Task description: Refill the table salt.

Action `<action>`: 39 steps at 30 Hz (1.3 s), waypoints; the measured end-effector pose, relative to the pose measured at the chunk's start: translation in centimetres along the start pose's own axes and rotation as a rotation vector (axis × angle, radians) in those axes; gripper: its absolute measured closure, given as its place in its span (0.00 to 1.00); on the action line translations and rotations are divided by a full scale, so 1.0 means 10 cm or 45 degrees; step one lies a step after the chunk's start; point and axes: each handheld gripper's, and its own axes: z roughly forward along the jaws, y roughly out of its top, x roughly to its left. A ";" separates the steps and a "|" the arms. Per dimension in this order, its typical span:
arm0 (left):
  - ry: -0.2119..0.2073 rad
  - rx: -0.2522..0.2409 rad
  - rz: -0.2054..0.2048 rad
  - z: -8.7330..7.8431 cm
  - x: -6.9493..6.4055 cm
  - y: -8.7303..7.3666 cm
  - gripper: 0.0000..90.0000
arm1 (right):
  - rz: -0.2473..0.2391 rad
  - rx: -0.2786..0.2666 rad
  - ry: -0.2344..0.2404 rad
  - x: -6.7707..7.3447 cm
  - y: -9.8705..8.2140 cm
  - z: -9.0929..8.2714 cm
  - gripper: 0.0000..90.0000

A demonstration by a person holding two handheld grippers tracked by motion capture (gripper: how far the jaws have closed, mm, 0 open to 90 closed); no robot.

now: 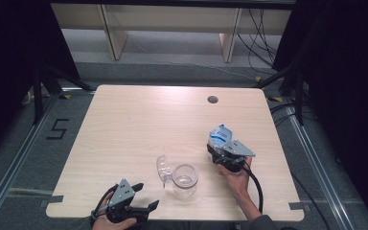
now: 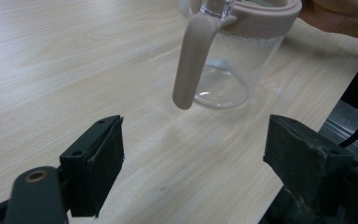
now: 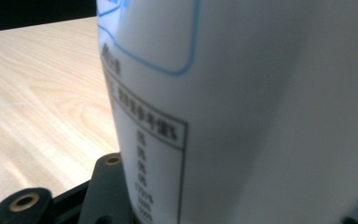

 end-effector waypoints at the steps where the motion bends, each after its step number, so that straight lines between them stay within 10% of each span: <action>1: -0.001 -0.001 0.003 0.00 0.00 0.00 0.21 | 0.001 -0.007 0.007 0.02 0.00 -0.01 0.60; 39: 0.018 0.002 -0.014 -0.01 0.04 -0.02 0.21 | -0.577 -0.086 0.019 0.32 0.29 -0.70 0.60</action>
